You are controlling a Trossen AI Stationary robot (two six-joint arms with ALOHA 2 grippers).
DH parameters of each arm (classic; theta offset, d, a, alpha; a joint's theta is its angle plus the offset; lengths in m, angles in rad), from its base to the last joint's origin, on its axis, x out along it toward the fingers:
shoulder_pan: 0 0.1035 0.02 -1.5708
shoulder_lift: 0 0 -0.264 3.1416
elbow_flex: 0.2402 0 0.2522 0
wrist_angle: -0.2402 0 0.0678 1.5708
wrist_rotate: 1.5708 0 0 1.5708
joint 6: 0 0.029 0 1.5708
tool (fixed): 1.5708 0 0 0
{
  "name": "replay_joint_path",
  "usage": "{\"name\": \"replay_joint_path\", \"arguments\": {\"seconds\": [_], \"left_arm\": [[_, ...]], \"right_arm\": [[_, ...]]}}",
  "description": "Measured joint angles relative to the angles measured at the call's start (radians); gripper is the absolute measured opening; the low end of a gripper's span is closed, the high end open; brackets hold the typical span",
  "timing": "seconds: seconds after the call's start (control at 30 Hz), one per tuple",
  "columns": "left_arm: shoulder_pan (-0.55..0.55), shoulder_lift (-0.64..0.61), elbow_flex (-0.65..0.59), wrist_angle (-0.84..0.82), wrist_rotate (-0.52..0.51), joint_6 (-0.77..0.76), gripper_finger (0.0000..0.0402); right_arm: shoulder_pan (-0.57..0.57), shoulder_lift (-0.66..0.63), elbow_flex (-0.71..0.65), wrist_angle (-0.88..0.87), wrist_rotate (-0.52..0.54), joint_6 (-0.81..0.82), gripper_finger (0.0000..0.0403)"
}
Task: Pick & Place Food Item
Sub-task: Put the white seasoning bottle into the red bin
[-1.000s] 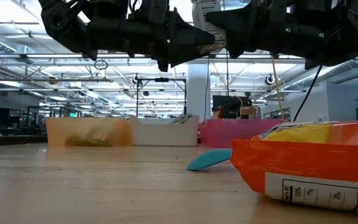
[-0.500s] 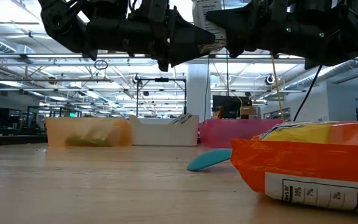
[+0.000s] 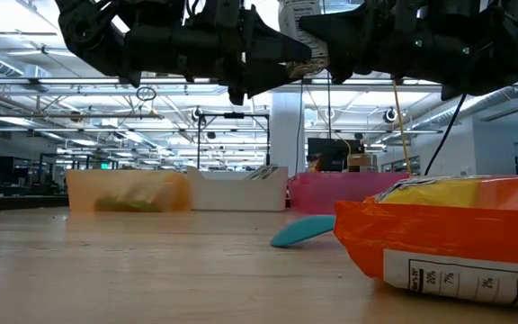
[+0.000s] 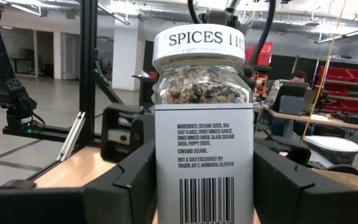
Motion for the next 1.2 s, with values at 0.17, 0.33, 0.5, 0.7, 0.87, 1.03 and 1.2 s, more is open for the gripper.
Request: {"name": "replay_joint_path", "arguments": {"seconds": [0.17, 0.33, 0.5, 0.7, 0.87, 1.03, 1.2], "left_arm": [[0.001, 0.000, 0.000, 0.002, -0.001, -0.003, 0.0284], [0.001, -0.001, 0.001, 0.001, -0.003, -0.001, 0.0303], [0.001, -0.002, 0.001, -0.024, -0.008, 0.001, 0.0297], [0.000, -0.002, 0.001, -0.028, -0.031, 0.008, 0.0235], [0.000, -0.002, 0.001, -0.029, -0.055, 0.036, 0.0208], [0.000, -0.002, 0.001, -0.033, -0.058, 0.046, 0.0208], [-0.007, -0.002, 0.001, -0.051, -0.055, 0.063, 0.0208]], "right_arm": [[0.000, 0.000, 0.001, -0.016, -0.001, 0.001, 0.0191], [0.003, 0.001, 0.033, -0.069, -0.005, -0.004, 0.0191], [0.003, 0.001, 0.046, -0.086, -0.004, -0.014, 0.0191], [0.002, 0.001, 0.047, -0.084, 0.006, -0.013, 0.0191], [0.001, 0.001, 0.047, -0.083, 0.015, 0.003, 0.0191], [0.001, 0.001, 0.047, -0.092, 0.013, 0.000, 0.0191], [0.001, 0.001, 0.048, -0.104, -0.004, -0.001, 0.0240]]}}
